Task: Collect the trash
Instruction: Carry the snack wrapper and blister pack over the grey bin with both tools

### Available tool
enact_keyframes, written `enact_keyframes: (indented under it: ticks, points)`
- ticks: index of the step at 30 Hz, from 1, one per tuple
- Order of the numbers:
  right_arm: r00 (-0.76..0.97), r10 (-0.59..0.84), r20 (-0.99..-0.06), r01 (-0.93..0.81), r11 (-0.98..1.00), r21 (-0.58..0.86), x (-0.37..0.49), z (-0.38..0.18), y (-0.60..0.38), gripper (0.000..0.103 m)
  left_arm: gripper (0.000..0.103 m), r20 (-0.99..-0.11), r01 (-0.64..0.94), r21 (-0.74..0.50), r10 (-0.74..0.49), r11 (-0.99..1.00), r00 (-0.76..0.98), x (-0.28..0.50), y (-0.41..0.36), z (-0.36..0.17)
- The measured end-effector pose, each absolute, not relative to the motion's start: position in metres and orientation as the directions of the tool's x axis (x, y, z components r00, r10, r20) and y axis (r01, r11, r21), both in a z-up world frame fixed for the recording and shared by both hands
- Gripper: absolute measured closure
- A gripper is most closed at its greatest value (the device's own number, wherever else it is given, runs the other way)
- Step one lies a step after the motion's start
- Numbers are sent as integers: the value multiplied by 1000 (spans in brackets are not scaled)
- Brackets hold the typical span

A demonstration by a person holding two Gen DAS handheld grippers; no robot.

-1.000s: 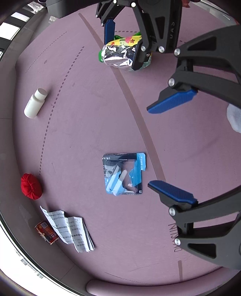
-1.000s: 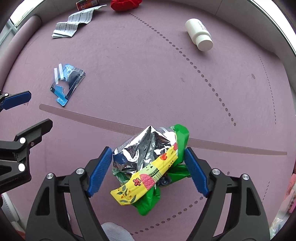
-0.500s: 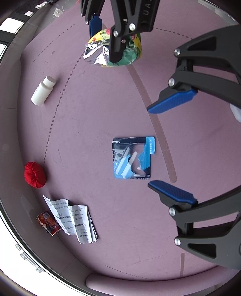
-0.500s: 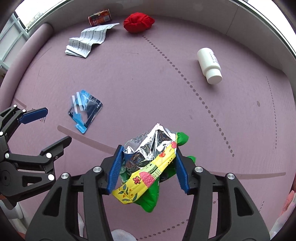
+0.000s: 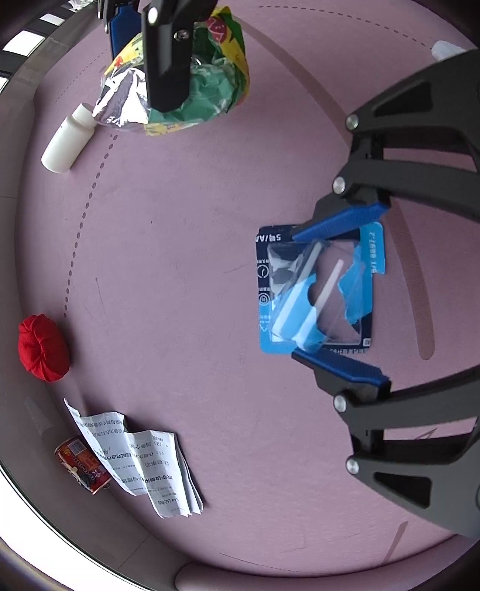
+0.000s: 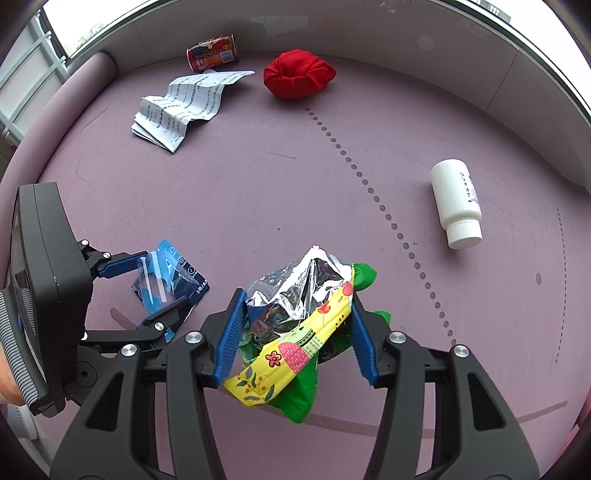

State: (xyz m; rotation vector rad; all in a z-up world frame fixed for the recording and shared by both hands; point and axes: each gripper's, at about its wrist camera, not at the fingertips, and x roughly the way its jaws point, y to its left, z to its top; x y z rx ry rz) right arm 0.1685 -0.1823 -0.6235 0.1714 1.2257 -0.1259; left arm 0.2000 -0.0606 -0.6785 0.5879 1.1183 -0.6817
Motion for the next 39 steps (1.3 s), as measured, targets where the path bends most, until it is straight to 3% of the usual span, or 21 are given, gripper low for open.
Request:
enact_keyframes:
  ticks: [5, 11, 20, 28, 39]
  points:
    - [314, 1, -949, 188, 980, 63, 165, -615, -181, 52, 46, -942, 747, 75, -199, 660, 270, 194, -56, -664]
    - [291, 20, -957, 153, 986, 67, 157, -568, -167, 52, 45, -933, 731, 56, -224, 680, 281, 179, -48, -593]
    - [282, 67, -957, 15, 997, 74, 160, -438, -130, 52, 45, -928, 647, 36, -215, 762, 304, 161, -1, -436]
    - [300, 125, -946, -189, 979, 70, 164, -319, -72, 52, 45, -917, 474, 20, -173, 880, 361, 138, 74, -313]
    - [323, 190, -927, -397, 916, 50, 136, -249, 55, 52, 45, -897, 259, 15, -101, 966, 429, 81, 215, -250]
